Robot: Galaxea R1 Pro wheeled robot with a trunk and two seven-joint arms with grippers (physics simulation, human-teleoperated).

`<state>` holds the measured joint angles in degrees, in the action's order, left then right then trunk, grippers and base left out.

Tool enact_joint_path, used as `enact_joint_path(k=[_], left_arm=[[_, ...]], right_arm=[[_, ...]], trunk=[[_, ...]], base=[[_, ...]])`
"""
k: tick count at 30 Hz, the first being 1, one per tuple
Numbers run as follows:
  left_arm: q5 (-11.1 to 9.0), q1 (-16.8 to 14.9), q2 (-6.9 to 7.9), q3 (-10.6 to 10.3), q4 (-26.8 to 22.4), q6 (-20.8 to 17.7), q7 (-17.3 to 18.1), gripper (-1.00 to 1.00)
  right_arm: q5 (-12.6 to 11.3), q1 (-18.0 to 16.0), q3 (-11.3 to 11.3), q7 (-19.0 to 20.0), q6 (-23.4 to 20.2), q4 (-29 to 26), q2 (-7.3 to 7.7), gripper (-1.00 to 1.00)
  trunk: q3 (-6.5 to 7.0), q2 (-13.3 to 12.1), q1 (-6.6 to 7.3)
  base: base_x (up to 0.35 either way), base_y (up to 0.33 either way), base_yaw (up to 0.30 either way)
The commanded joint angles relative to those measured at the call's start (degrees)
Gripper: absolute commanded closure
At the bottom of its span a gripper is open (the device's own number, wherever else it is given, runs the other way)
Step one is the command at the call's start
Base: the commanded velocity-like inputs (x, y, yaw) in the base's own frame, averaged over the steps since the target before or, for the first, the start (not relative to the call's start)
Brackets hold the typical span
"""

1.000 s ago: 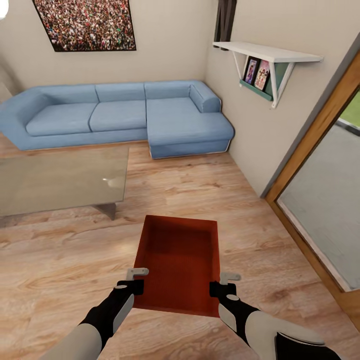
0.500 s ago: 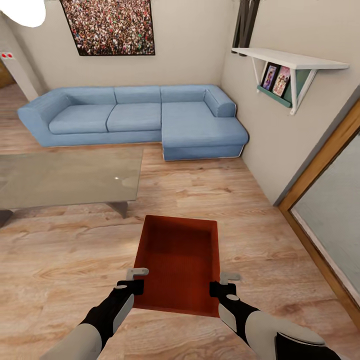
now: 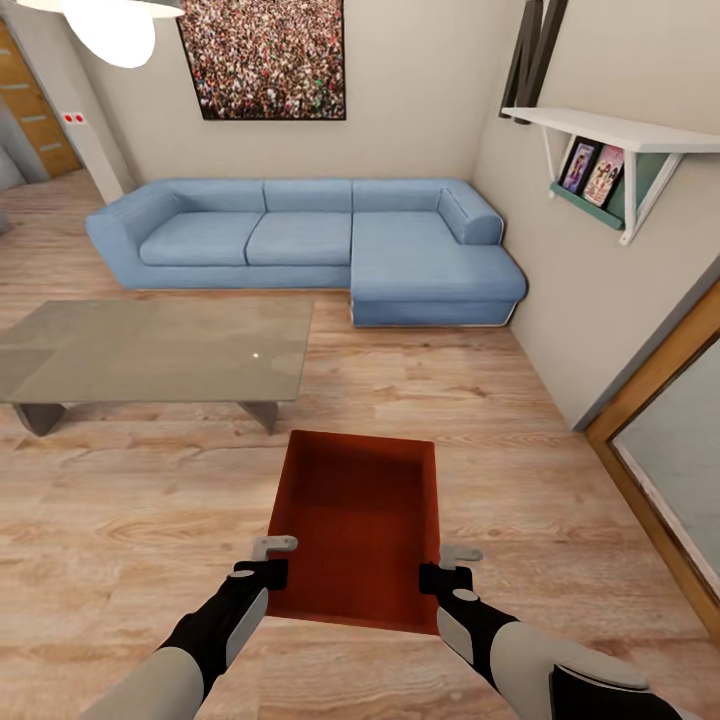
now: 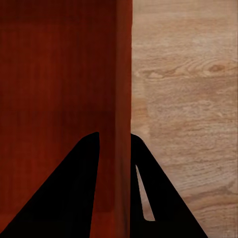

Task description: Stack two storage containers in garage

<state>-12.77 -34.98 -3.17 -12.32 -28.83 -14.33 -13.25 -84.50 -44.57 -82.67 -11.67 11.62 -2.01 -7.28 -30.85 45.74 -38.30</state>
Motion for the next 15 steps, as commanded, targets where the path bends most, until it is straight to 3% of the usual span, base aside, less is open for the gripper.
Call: enact_joint_path(k=[1, 15], left_arm=[[0.0, -0.1, 0.98, 3.2, -3.5, -0.3, -0.8, 1.0], [0.0, -0.1, 0.98, 3.2, -3.5, -0.3, -0.8, 1.0]], right_arm=[[-0.7, 0.0, -2.1, -0.2, 0.0, 1.2, 0.68, 1.0], [-0.7, 0.0, -2.2, -0.2, 0.0, 1.2, 0.68, 1.0]], trunk=[[0.01, 0.0, -0.01], [0.99, 0.0, -0.01]], base=[[0.0, 0.0, 0.188], [0.0, 0.0, 0.188]])
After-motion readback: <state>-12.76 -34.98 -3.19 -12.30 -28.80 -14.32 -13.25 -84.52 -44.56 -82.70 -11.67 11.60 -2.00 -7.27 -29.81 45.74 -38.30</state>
